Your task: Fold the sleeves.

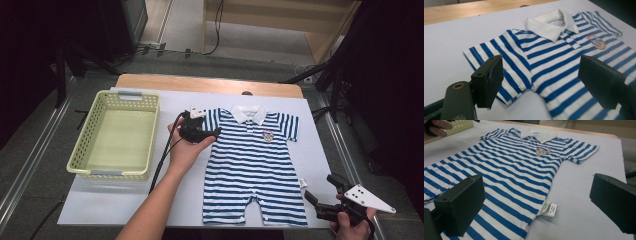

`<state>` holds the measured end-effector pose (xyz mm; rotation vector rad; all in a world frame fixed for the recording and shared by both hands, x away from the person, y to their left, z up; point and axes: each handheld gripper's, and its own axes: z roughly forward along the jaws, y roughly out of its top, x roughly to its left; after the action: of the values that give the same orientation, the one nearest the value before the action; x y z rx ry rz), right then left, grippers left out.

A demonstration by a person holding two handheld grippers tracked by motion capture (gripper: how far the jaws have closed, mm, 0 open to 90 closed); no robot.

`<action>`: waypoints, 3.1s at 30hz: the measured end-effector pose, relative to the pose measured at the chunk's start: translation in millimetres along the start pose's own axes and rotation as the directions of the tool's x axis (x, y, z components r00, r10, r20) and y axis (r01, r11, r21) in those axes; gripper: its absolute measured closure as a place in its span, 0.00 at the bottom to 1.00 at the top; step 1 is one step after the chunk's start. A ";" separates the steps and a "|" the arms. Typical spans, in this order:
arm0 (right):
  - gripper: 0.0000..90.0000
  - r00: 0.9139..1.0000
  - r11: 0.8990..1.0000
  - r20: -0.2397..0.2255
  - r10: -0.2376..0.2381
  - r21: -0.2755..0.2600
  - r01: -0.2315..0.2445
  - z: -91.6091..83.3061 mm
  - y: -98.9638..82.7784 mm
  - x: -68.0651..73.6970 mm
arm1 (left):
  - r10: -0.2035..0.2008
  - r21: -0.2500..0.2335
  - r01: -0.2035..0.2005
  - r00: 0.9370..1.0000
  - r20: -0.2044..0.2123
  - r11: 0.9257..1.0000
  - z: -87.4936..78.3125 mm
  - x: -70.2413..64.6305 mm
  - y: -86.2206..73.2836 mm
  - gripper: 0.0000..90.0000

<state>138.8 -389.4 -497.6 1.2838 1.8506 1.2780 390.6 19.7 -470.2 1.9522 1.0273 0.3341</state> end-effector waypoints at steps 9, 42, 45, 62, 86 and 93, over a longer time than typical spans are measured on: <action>0.00 1.000 1.000 -0.002 -0.011 0.003 0.011 1.9 -0.6 0.9 | -0.097 0.033 0.098 0.994 -0.049 0.995 25.3 26.9 1.8 0.38; 0.00 1.000 1.000 0.001 -0.009 0.024 0.009 4.9 -4.1 0.1 | -0.058 0.103 0.078 0.981 -0.187 0.992 47.5 37.2 -5.1 0.99; 0.00 1.000 1.000 0.003 -0.008 0.025 0.008 4.6 -4.3 -0.7 | -0.056 0.075 0.072 0.979 -0.195 0.995 43.5 37.2 -2.8 0.99; 0.00 1.000 1.000 -0.001 -0.004 0.026 0.004 5.9 -4.0 0.0 | 0.102 -0.061 -0.106 0.992 -0.073 0.992 32.1 -19.3 17.7 0.99; 0.00 1.000 1.000 -0.003 -0.003 0.027 0.003 6.4 -4.8 -0.8 | 0.210 0.070 -0.212 0.977 0.039 0.975 67.2 -60.4 5.0 0.98; 0.00 1.000 1.000 -0.004 -0.003 0.028 0.003 6.9 -4.7 -0.3 | 0.200 0.095 -0.211 0.973 0.112 0.973 66.5 -57.3 4.0 0.89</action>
<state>142.7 -387.4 -504.6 1.2938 1.8782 1.2579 395.4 -64.0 -496.7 2.1552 0.7925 0.2964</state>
